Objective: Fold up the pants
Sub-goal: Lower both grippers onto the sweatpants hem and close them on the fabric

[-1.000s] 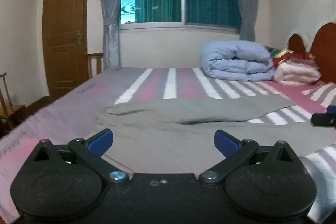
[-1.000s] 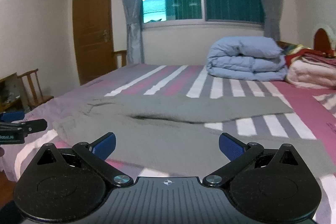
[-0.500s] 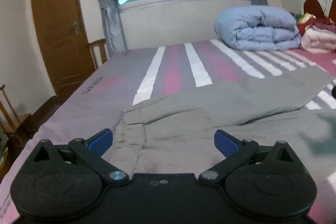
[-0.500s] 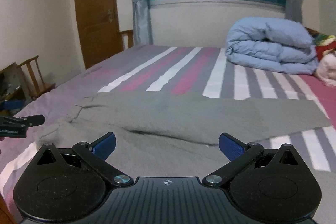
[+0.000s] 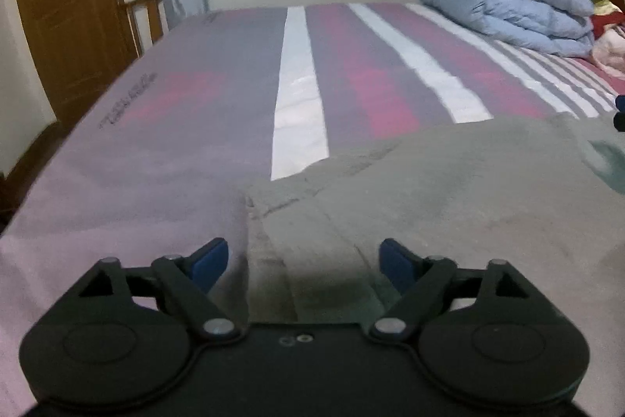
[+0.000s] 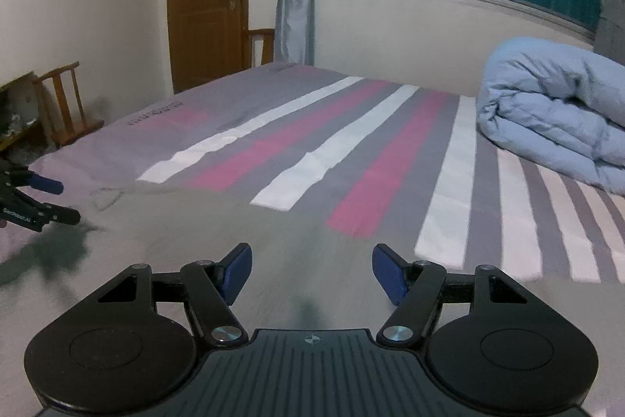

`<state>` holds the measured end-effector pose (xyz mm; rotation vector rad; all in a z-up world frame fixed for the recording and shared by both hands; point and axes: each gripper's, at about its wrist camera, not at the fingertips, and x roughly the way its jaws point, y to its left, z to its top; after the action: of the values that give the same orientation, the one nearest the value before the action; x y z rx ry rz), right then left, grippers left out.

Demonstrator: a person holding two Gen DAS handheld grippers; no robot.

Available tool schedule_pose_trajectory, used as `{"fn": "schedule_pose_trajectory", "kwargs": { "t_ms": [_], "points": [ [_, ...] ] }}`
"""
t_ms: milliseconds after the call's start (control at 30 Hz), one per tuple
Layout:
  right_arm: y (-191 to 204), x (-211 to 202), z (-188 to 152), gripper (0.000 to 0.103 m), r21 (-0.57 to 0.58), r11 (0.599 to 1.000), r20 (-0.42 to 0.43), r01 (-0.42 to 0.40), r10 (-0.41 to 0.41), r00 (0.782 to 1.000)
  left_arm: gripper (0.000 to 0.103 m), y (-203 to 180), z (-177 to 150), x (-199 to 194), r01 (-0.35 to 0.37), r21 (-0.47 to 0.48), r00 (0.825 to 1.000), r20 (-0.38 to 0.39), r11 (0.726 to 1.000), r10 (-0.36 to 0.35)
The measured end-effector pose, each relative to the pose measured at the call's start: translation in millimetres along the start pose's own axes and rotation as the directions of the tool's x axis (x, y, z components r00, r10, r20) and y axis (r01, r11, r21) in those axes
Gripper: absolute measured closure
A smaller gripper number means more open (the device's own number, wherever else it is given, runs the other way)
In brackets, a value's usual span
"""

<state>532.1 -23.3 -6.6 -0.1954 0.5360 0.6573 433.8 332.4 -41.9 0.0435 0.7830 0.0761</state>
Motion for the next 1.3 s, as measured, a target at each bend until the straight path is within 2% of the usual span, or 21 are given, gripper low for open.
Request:
{"fn": "schedule_pose_trajectory", "kwargs": {
  "t_ms": [100, 267, 533, 633, 867, 900, 967, 1033, 1100, 1133, 1267, 1300],
  "points": [
    [-10.0, 34.2, 2.2, 0.034, -0.03, 0.999, -0.035, -0.011, 0.009, 0.999, 0.022, 8.7, 6.2, 22.0, -0.016, -0.04, 1.0, -0.023, 0.999, 0.015],
    [-27.0, 80.2, 2.7, 0.034, -0.031, 0.999, -0.097, -0.019, 0.016, 0.995, 0.02, 17.7, 15.9, 53.2, -0.016, -0.005, 0.998, -0.056, 1.0, 0.016],
    [-31.7, 120.4, -1.0, 0.034, -0.073, 0.995, -0.223, -0.064, 0.046, 0.974, 0.023, 17.3, 27.2, 71.1, 0.001, 0.057, 0.999, -0.046, 0.998, 0.002],
    [-31.0, 132.4, -3.3, 0.034, -0.09, 0.993, -0.259, -0.076, 0.051, 0.965, 0.027, 20.4, 28.8, 75.0, 0.03, 0.069, 0.999, -0.047, 0.997, -0.026],
    [-32.9, 149.0, -7.8, 0.034, -0.079, 0.992, -0.284, -0.098, 0.072, 0.956, 0.037, 20.7, 30.3, 78.7, 0.064, 0.091, 0.997, -0.041, 0.994, -0.061],
    [-31.9, 149.4, -8.1, 0.04, -0.084, 0.99, -0.286, -0.109, 0.081, 0.955, 0.042, 19.9, 30.4, 78.4, 0.071, 0.094, 0.997, -0.041, 0.993, -0.067],
    [-28.1, 147.6, -7.8, 0.052, -0.107, 0.987, -0.283, -0.121, 0.086, 0.955, 0.044, 17.0, 31.0, 77.0, 0.069, 0.105, 0.997, -0.041, 0.992, -0.065],
    [-22.6, 145.8, -7.0, 0.073, -0.142, 0.982, -0.286, -0.123, 0.078, 0.955, 0.05, 14.3, 31.6, 75.5, 0.067, 0.117, 0.997, -0.042, 0.991, -0.063],
    [-18.4, 143.6, -6.2, 0.092, -0.173, 0.978, -0.286, -0.117, 0.063, 0.956, 0.066, 12.2, 32.4, 72.6, 0.072, 0.13, 0.997, -0.038, 0.989, -0.068],
    [-16.2, 141.6, -6.1, 0.097, -0.191, 0.975, -0.282, -0.11, 0.053, 0.958, 0.071, 12.0, 32.2, 69.6, 0.073, 0.13, 0.997, -0.028, 0.989, -0.07],
    [-12.2, 117.4, -2.5, 0.099, -0.212, 0.973, -0.222, -0.095, 0.047, 0.974, 0.085, 11.6, 31.6, 48.8, 0.071, 0.151, 0.997, 0.02, 0.986, -0.075],
    [-11.1, 106.4, -0.2, 0.099, -0.22, 0.971, -0.201, -0.097, 0.052, 0.978, 0.092, 11.6, 31.8, 40.9, 0.076, 0.16, 0.996, 0.033, 0.984, -0.082]
  ]
}}
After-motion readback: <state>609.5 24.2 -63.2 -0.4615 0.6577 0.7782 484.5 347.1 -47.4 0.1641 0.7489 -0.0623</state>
